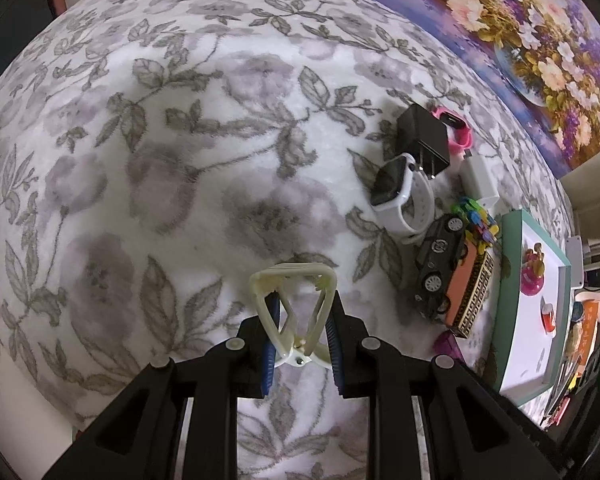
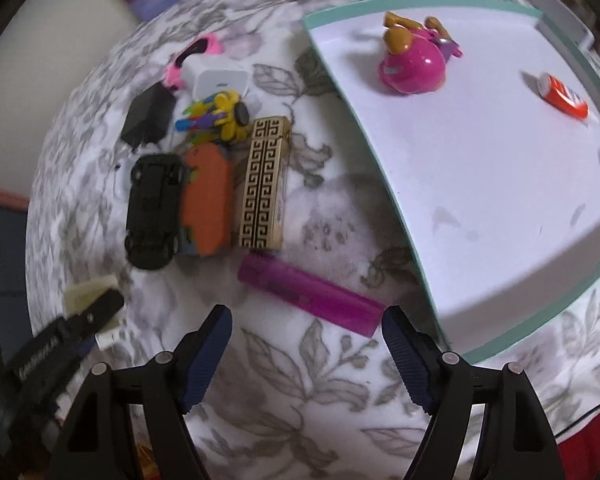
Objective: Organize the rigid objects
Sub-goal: 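Lift the cream frame with the left gripper while the right gripper approaches the purple lighter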
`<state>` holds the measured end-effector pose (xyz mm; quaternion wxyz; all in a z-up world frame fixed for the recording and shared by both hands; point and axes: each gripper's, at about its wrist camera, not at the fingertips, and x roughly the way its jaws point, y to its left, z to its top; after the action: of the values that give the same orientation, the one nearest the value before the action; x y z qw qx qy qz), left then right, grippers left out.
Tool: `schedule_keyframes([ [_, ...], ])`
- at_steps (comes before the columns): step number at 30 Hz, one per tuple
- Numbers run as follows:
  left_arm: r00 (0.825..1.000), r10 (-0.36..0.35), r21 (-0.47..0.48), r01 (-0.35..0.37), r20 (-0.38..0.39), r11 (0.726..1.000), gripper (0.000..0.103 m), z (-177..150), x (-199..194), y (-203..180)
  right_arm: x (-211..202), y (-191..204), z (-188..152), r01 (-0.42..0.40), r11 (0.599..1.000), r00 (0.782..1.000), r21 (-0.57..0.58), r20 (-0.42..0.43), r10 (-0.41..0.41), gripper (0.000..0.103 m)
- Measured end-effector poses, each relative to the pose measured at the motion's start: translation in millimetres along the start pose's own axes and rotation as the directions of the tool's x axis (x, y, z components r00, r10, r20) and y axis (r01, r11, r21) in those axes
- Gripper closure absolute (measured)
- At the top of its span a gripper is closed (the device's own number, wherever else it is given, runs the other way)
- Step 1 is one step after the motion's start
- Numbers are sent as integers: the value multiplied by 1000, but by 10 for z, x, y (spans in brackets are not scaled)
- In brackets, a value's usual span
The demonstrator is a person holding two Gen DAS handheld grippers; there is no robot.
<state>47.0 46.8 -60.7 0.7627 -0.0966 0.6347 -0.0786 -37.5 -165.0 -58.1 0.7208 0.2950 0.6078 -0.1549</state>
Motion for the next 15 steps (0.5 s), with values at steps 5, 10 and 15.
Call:
schedule_keyframes([
  [5, 1000, 0, -23, 0, 0, 1000, 79, 31, -1, 100, 39, 30, 54, 34, 998, 999, 60, 39, -36, 23],
  [10, 1000, -11, -37, 12, 20, 999, 79, 56, -76, 174, 120, 151, 74, 91, 994, 993, 53, 64, -94, 21],
  [15, 999, -16, -45, 17, 33, 999, 67, 83, -123, 208, 212, 355, 73, 128, 990, 988, 52, 84, -132, 20],
])
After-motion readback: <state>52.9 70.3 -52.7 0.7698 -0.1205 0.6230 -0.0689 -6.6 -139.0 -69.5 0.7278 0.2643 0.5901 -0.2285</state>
